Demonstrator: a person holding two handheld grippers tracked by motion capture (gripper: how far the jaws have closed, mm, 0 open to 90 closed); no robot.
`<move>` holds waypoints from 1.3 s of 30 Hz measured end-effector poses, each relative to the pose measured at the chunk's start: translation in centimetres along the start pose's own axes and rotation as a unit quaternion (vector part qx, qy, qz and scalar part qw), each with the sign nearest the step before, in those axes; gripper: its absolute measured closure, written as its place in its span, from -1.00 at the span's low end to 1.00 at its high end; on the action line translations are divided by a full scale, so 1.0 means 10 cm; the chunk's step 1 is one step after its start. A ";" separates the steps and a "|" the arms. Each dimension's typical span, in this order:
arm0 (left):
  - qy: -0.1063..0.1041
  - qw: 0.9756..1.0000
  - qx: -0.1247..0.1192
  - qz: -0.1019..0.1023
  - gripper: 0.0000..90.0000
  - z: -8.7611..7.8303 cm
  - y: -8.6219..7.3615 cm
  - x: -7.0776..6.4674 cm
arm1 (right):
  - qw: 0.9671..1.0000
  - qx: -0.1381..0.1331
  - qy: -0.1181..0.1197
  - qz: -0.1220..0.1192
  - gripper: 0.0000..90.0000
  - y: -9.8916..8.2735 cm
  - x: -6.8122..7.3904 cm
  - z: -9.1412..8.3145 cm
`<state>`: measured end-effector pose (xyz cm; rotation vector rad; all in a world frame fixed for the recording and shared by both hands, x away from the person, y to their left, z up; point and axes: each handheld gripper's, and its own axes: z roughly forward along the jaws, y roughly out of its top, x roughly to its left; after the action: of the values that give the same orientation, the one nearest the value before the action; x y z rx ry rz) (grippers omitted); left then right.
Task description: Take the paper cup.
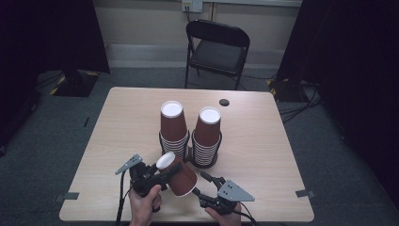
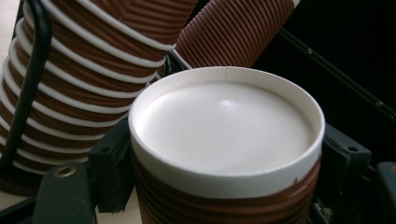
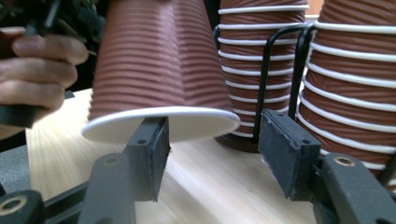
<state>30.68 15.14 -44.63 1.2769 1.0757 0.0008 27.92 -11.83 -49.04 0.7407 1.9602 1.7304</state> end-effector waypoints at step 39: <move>-0.040 0.995 -0.012 -0.095 -0.53 0.05 -0.16 0.00 | 0.996 -0.036 0.002 -0.078 0.73 0.10 -0.01 0.29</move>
<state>30.14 14.23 -45.87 1.1404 1.1211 -0.1788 29.96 -9.55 -48.47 0.5436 1.8945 1.6990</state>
